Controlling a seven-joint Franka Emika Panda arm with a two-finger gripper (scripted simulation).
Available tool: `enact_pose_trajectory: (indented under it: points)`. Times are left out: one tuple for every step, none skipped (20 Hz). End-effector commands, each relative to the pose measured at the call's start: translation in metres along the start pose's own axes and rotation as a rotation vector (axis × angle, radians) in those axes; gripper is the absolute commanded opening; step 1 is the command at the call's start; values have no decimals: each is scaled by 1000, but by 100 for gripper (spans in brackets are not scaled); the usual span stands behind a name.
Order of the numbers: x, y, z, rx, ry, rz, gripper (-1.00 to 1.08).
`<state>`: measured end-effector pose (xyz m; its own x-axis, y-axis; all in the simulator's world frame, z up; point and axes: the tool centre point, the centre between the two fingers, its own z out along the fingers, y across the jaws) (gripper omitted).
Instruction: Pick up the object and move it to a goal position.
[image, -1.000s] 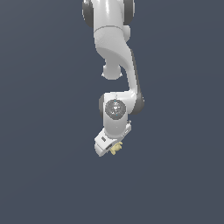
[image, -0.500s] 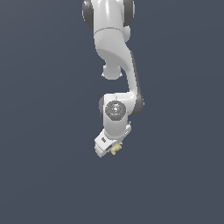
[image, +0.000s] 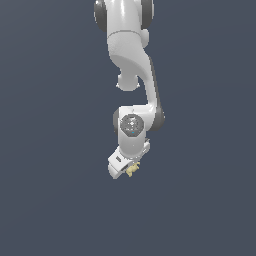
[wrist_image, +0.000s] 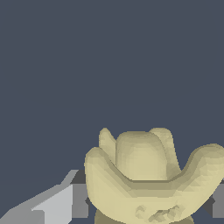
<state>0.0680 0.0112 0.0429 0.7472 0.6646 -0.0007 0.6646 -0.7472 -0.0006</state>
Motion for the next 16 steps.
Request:
enact_pose_trajectory:
  points:
    - [-2,-1,-5,-1,1,0,-100]
    - [-3,-2,-7,-1,1,0,-100]
    - [-4,-2,-10,-1,1,0,-100]
    - [-5,-3,-14,-1,1,0,-100]
    - [-7,-4,-18,-1,1,0,-100]
    - [-9,-5,-22,-1,1,0,-100]
    - [-11,-7,-26,-1,0,0,-100]
    - [-13,-8,-31,-1,0,0,-100]
    - [-15,-9,-37,-1,0,0,-100]
    - [-17,-11,-43,-1,0,0,-100]
    - [-20,-13,-50,-1,0,0,-100]
    - [-23,-14,-57,-1,0,0,-100]
    - [-26,-16,-64,-2,0,0,-100]
    - [-29,-18,-72,-2,0,0,-100]
    - [-32,-21,-81,-2,0,0,-100]
    - [-35,-23,-89,-2,0,0,-100]
